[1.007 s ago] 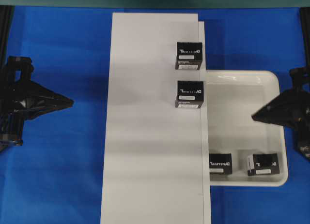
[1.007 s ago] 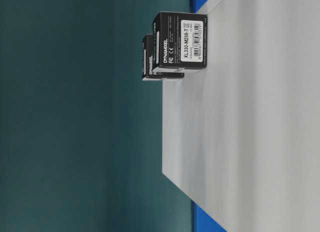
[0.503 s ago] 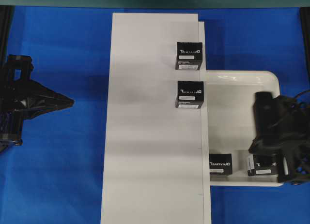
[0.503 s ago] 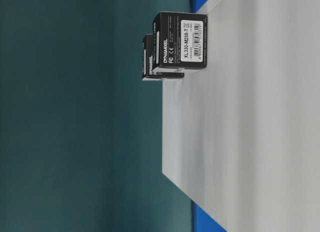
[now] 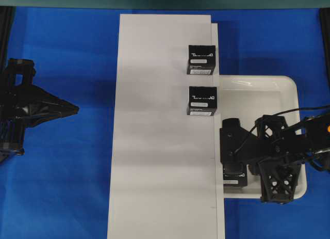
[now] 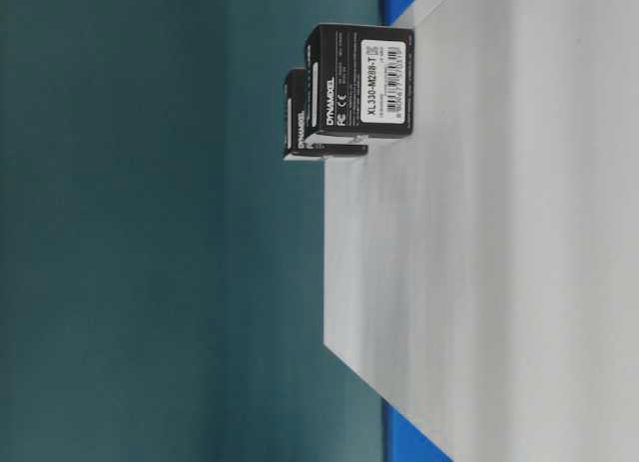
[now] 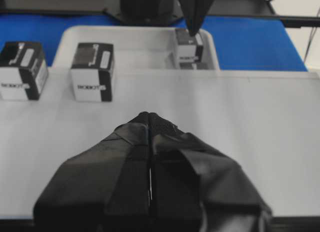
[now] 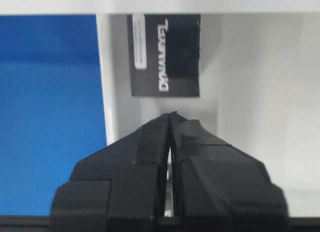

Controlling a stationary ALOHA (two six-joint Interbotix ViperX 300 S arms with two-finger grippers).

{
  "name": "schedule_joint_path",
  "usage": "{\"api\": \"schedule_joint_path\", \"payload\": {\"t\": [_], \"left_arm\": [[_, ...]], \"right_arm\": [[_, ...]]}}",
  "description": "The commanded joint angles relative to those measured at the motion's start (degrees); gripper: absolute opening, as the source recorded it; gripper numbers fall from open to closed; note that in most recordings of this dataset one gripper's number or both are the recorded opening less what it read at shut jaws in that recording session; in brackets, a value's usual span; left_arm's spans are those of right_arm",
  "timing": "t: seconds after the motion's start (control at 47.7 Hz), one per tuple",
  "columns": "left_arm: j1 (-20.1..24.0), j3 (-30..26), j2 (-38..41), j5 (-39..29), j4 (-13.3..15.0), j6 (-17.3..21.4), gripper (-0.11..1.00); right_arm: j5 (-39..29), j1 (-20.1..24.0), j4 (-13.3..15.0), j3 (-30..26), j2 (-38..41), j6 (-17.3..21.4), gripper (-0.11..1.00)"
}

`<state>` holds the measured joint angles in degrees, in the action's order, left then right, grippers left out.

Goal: Place the box from the white plastic tray onto the white base.
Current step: 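Lower the right gripper and close it on the black DYNAMIXEL box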

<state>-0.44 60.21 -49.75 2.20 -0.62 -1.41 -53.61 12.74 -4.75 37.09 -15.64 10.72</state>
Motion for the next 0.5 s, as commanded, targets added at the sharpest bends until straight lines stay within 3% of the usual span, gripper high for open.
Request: {"api": "schedule_joint_path", "payload": {"t": [0.0,0.126,0.252,0.357,0.482], "left_arm": [[0.00,-1.41,0.18,0.26,-0.09,-0.18,-0.07],[-0.09,-1.49,0.26,0.26,-0.09,-0.18,-0.07],[-0.18,-1.41,0.26,0.26,-0.09,-0.18,-0.07],[-0.18,-1.49,0.26,0.26,-0.18,-0.18,-0.07],[-0.18,-1.41,0.26,0.26,-0.09,-0.18,-0.07]], "right_arm": [[1.85,0.09,-0.09,-0.35,1.05,-0.09,0.09],[4.66,0.00,-0.26,0.44,1.05,-0.09,0.29],[5.89,0.70,-0.35,1.41,1.49,-0.35,0.67],[9.05,1.93,0.09,2.64,1.85,-0.97,0.92],[13.18,1.85,0.00,3.60,2.55,-0.79,1.00]]}}
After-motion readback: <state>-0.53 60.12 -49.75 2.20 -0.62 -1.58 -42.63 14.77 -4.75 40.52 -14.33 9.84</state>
